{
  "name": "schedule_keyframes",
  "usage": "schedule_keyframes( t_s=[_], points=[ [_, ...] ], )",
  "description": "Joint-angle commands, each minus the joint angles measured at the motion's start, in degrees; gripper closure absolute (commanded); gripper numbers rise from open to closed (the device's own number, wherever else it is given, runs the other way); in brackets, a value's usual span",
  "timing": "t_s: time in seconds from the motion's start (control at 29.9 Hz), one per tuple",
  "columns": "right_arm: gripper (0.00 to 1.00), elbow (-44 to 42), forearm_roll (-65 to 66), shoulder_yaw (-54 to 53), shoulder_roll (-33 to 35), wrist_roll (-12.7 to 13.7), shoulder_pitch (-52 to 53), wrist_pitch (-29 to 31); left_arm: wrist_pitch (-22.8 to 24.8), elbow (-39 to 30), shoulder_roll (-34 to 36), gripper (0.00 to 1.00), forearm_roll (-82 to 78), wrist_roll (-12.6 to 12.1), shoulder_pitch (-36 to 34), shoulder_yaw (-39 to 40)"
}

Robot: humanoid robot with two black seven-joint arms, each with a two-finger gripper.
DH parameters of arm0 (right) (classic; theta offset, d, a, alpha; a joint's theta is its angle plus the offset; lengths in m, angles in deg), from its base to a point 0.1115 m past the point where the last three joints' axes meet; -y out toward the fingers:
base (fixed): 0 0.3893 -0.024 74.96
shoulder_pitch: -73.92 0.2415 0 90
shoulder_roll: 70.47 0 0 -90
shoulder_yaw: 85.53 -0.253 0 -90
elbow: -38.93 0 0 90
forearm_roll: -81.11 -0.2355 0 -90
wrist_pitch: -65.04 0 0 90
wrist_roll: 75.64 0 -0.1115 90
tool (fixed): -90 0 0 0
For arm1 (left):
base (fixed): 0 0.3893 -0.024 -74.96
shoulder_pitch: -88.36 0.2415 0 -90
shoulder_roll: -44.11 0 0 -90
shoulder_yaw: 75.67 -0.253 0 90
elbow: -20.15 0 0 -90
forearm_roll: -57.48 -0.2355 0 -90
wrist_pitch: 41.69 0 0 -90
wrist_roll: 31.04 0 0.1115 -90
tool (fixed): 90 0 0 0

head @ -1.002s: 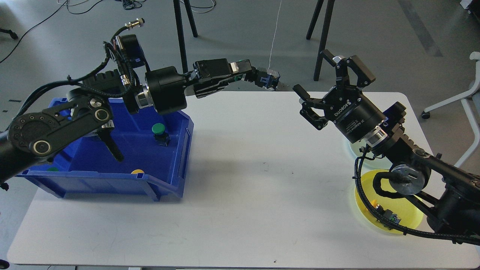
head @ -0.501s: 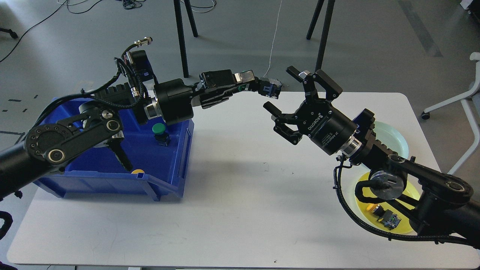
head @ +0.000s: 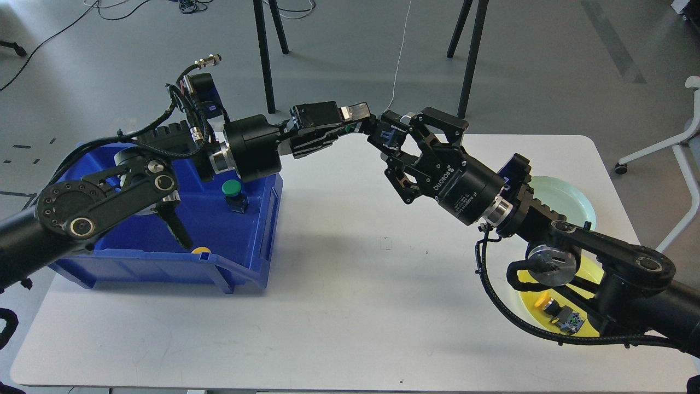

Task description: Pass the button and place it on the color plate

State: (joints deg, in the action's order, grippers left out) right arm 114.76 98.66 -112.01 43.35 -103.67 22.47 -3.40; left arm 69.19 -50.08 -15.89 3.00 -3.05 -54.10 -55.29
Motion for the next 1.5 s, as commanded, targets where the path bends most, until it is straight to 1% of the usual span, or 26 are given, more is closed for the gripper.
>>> schedule_keyframes(
  t_s=[0.0, 0.03, 0.1, 0.17, 0.37, 0.53, 0.57, 0.63, 0.67, 0.77, 0.84, 0.97, 1.04, 1.1, 1.17, 1.24, 1.3, 1.37, 1.4, 1.47],
  points=[
    [0.99, -0.1, -0.1, -0.4, 0.1, 0.0, -0.1, -0.4, 0.0, 0.2, 0.1, 0.93, 0.0, 0.0, 0.0, 0.0],
    [0.99, -0.1, -0.1, -0.5, 0.1, 0.0, -0.1, -0.7, 0.0, 0.2, 0.0, 0.9, 0.1, 0.0, 0.0, 0.0],
    [0.99, 0.0, -0.1, -0.5, 0.2, 0.0, -0.1, -1.5, 0.0, 0.2, 0.0, 0.76, 0.1, 0.0, 0.0, 0.0],
    [1.0, 0.0, -0.1, -0.6, 0.4, 0.0, -0.3, -2.3, 0.0, 0.2, 0.0, 0.64, 0.1, 0.0, 0.0, -0.1],
    [1.0, 0.5, -0.2, -2.0, 3.2, 0.0, -1.1, -3.3, 0.1, 0.2, 0.1, 0.44, 0.2, 0.0, 0.0, 0.0],
    [1.0, 0.8, -0.4, -4.7, 6.1, 0.0, -2.5, -4.2, 0.1, 0.3, 0.5, 0.35, 0.3, 0.0, 0.0, 0.2],
    [1.0, 0.7, -0.4, -5.4, 6.5, 0.0, -2.9, -4.7, 0.1, 0.4, 0.7, 0.32, 0.8, 0.0, 0.0, 0.3],
    [1.0, 0.3, -0.3, -7.6, 8.2, 0.0, -3.9, -6.9, 0.1, 0.3, 0.9, 0.22, 3.3, 0.0, -0.1, 0.3],
    [1.0, -0.1, -0.1, -8.6, 9.1, 0.0, -4.4, -8.2, 0.1, 0.4, 0.9, 0.2, 4.4, 0.0, -0.1, 0.2],
    [1.0, -2.9, 0.2, -8.8, 12.4, 0.0, -5.2, -16.8, 0.0, 0.3, 1.1, 0.18, 5.6, 0.0, -0.1, 0.2],
    [1.0, -5.1, 1.5, -7.4, 14.1, 0.0, -5.4, -24.6, 0.0, 0.4, 1.1, 0.18, 5.5, 0.0, -0.1, 0.2],
    [1.0, -9.2, 5.5, 0.3, 15.0, 0.0, -6.1, -42.6, 0.0, 0.4, 0.9, 0.17, 5.5, 0.0, 0.0, 0.1],
    [1.0, -11.0, 7.7, 5.2, 15.0, 0.8, -6.1, -49.1, 0.0, 0.7, 0.8, 0.16, 5.5, 0.0, 0.1, 0.0],
    [1.0, -13.0, 9.2, 10.4, 15.0, 2.2, -5.9, -49.6, 0.0, 1.5, 0.2, 0.16, 5.5, 0.0, 0.1, -0.1],
    [1.0, -15.3, 9.3, 15.1, 14.9, 5.2, -5.8, -49.6, 0.0, 1.6, 0.2, 0.16, 5.6, 0.0, 0.0, -0.1],
    [0.99, -18.9, 9.2, 18.5, 14.4, 7.3, -5.6, -49.6, 0.0, 1.7, 0.2, 0.16, 5.6, 0.0, 0.0, -0.1],
    [0.93, -23.3, 8.8, 19.8, 13.5, 7.6, -5.6, -49.6, 0.1, 1.7, 0.2, 0.16, 5.6, 0.0, 0.0, -0.1],
    [0.91, -26.9, 8.7, 19.9, 11.1, 7.7, -5.6, -49.6, 0.1, 1.7, 0.2, 0.16, 5.6, 0.0, 0.0, -0.1],
    [0.87, -28.2, 8.6, 20.0, 10.2, 7.6, -5.5, -49.6, 0.1, 1.7, 0.2, 0.16, 5.6, 0.0, 0.0, -0.1],
    [0.7, -29.7, 8.6, 19.5, 9.1, 7.7, -5.5, -49.6, 0.1, 1.7, 0.2, 0.16, 5.6, 0.0, 0.0, -0.1]
  ],
)
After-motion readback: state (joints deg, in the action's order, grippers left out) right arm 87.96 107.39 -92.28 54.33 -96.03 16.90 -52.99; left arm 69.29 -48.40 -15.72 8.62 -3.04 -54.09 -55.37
